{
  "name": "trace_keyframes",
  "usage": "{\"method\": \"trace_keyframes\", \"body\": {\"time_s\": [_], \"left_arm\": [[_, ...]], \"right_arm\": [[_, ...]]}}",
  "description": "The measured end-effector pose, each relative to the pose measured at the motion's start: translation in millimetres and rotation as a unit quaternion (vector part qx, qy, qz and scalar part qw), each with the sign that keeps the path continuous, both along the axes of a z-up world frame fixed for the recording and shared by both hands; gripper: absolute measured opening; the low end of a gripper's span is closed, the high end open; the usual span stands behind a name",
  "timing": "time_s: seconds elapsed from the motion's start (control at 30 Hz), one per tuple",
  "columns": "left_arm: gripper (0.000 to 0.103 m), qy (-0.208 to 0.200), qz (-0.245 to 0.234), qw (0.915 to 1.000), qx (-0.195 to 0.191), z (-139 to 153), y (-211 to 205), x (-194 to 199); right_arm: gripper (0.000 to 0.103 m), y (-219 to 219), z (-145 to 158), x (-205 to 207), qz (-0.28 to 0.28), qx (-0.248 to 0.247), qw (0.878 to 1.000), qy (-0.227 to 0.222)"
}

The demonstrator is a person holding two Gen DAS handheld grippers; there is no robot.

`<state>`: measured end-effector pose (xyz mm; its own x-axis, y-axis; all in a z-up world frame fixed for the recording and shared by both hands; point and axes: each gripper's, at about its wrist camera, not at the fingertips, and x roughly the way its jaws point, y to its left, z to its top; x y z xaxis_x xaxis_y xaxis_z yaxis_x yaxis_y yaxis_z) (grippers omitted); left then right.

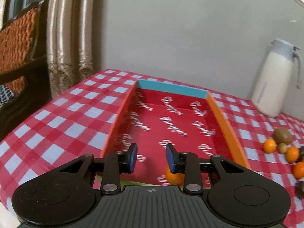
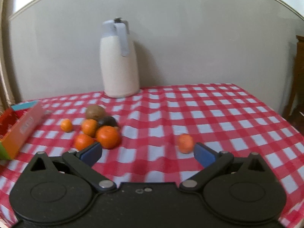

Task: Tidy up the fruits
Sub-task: 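Carry the mandarin with the left tool into the red tray and release, then close the right tool on the small orange fruit on the cloth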

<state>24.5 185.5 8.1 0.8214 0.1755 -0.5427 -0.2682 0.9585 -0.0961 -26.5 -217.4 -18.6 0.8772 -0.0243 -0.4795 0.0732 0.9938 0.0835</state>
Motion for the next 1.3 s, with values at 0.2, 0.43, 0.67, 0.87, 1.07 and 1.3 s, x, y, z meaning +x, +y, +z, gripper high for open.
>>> {"method": "trace_keyframes", "body": {"time_s": [0.2, 0.43, 0.67, 0.87, 1.07, 1.3], "left_arm": [[0.089, -0.038, -0.057, 0.9976, -0.001, 12.0, -32.3, -19.3], [0.103, -0.055, -0.100, 0.9933, 0.019, 16.6, -67.1, -33.8], [0.103, -0.062, -0.100, 0.9926, 0.031, 15.9, -71.4, -38.7], [0.103, -0.057, -0.092, 0.9940, 0.017, 13.7, -67.1, -35.2], [0.103, -0.061, -0.089, 0.9939, 0.021, 14.4, -67.7, -36.8], [0.103, -0.071, -0.070, 0.9949, 0.015, 17.0, -58.8, -40.3]], "right_arm": [[0.103, -21.4, -8.7, 16.8, -0.035, 0.001, 0.999, 0.018], [0.081, -42.0, -21.0, 49.4, -0.052, 0.017, 0.997, 0.050], [0.053, -51.9, -34.2, 70.2, -0.054, 0.022, 0.996, 0.072], [0.036, -48.0, -36.0, 76.2, -0.042, 0.012, 0.996, 0.077], [0.030, -45.3, -39.5, 80.2, -0.039, -0.001, 0.995, 0.093], [0.029, -41.3, -35.3, 76.0, -0.039, -0.007, 0.996, 0.074]]}}
